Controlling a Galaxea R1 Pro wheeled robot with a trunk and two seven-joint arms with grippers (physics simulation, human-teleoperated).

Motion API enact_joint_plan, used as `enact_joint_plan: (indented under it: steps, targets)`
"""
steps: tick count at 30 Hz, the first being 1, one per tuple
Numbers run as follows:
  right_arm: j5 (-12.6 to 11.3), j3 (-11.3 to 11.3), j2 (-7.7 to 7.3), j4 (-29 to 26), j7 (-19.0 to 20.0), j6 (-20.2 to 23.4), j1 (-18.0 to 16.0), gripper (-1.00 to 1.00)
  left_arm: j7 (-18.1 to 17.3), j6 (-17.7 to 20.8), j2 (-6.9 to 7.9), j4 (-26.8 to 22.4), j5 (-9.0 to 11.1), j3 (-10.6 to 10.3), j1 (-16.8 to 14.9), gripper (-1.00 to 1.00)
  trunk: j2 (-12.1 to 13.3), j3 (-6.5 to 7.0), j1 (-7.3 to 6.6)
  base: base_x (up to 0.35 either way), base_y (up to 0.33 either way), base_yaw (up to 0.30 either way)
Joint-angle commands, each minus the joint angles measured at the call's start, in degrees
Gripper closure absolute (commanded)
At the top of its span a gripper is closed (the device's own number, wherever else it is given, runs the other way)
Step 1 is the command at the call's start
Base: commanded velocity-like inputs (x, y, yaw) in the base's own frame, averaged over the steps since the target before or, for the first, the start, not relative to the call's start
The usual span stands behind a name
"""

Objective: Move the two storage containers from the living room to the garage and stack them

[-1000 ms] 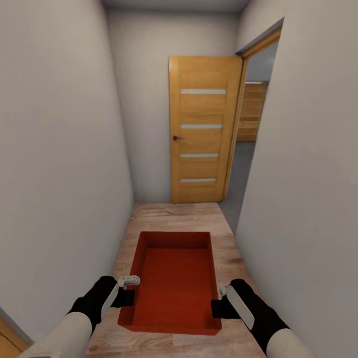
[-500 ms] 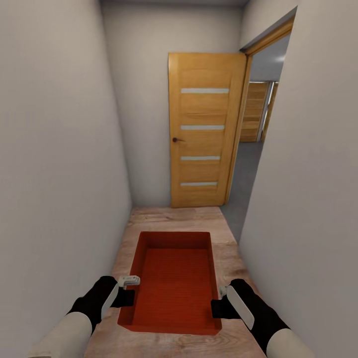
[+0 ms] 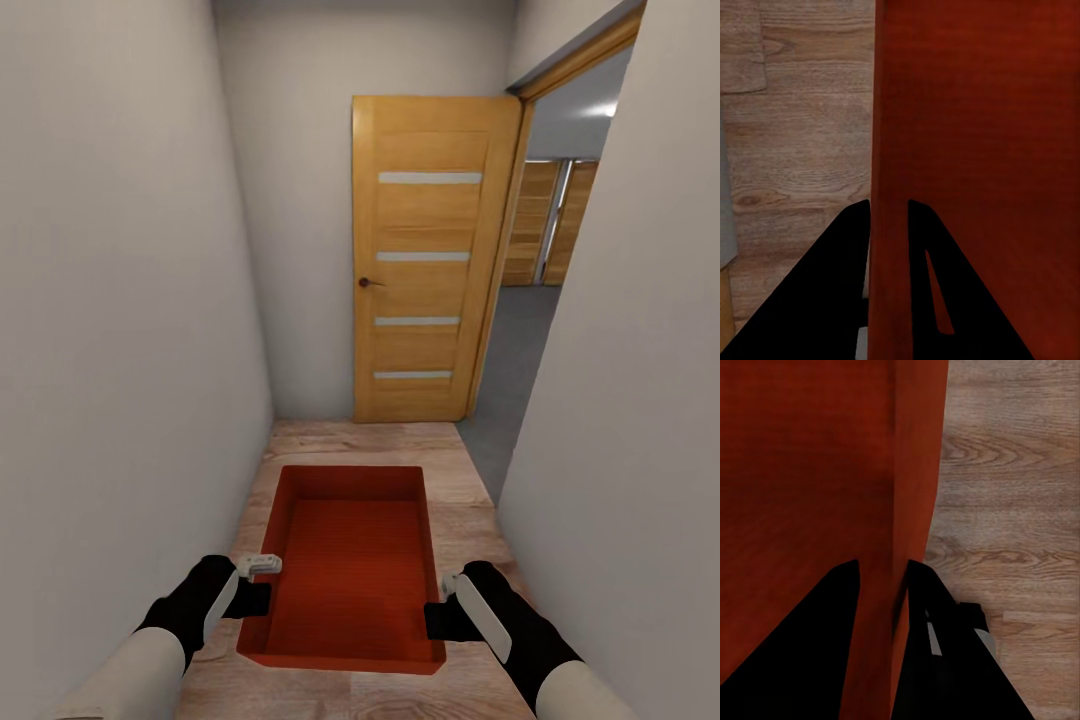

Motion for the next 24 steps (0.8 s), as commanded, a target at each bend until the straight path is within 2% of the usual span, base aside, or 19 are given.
enact_joint_plan:
  steps: [1,9,24]
  targets:
    - [0.0,0.0,-0.04,-0.2,-0.3,0.0,-0.1,1.00,-0.5,0.3,-0.09,0.0,-0.3,0.8,0.0,1.00,-0.1,-0.09,0.01,0.023,0.000,0.017]
    - [0.0,-0.1,-0.04,-0.2,-0.3,0.0,-0.1,1.00,-0.5,0.3,-0.09,0.0,-0.3,0.8,0.0,1.00,-0.1,-0.10,0.01,0.044,0.000,0.004]
    - [0.0,0.1,-0.10,-0.2,-0.3,0.0,-0.1,1.00,-0.5,0.3,-0.09,0.0,-0.3,0.8,0.0,1.00,-0.1,-0.10,0.01,0.290,0.000,0.000]
